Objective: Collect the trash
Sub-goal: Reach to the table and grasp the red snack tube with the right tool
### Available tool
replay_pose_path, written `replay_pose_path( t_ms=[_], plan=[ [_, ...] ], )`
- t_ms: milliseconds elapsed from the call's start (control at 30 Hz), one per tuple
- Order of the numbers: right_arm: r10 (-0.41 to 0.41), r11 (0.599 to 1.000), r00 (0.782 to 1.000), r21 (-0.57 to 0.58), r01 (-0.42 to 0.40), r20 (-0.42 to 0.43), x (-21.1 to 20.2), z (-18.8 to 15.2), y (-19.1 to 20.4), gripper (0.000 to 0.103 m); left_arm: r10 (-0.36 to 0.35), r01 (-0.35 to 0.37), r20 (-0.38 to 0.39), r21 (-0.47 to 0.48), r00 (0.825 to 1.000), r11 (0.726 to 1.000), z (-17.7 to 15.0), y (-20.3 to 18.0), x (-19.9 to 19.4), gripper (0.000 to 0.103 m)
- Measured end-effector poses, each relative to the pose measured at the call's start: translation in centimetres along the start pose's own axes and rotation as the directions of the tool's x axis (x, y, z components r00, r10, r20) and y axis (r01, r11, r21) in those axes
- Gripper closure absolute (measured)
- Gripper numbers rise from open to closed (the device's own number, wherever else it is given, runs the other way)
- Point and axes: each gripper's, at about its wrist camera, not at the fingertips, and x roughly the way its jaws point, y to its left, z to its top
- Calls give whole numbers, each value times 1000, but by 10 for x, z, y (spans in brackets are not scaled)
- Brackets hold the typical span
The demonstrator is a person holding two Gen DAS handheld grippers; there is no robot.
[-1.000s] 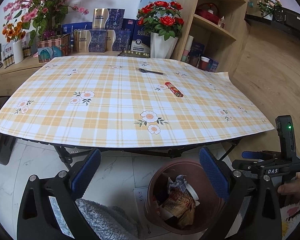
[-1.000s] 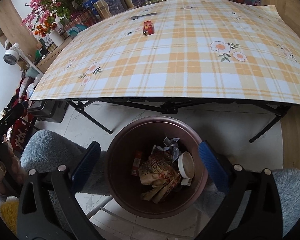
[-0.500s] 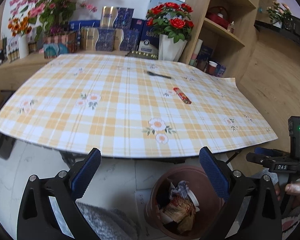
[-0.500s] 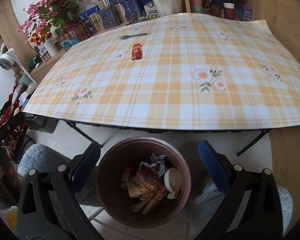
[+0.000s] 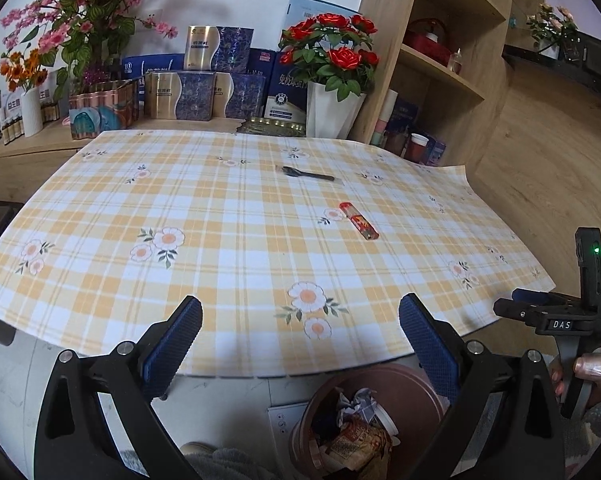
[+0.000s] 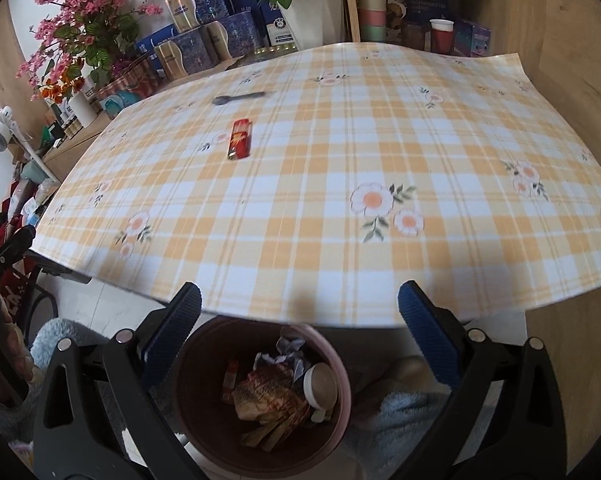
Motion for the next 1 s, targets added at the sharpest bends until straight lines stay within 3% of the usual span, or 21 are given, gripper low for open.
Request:
replay_pose_path(
  t_ms=[333,400,567,733,1000],
  plan=[
    [36,997,999,-72,-37,-16,44,56,9,7,39,-39,-14,9,999,999,31,21,31,7],
    [56,995,998,-83,-58,-22,57,70,13,17,47,-47,-15,0,999,999,35,27,36,7],
    [98,992,995,-71,-100,-28,96,109,27,18,60,-61,-33,-25,998,998,42,41,50,7],
    [131,989,988,-57,-136,-84,138,136,47,27,69,-71,-48,-41,996,997,44,49,64,7],
    [61,988,992,-137,-77,-112,177,150,82,43,62,-64,-60,-35,996,997,50,52,81,7]
  ],
)
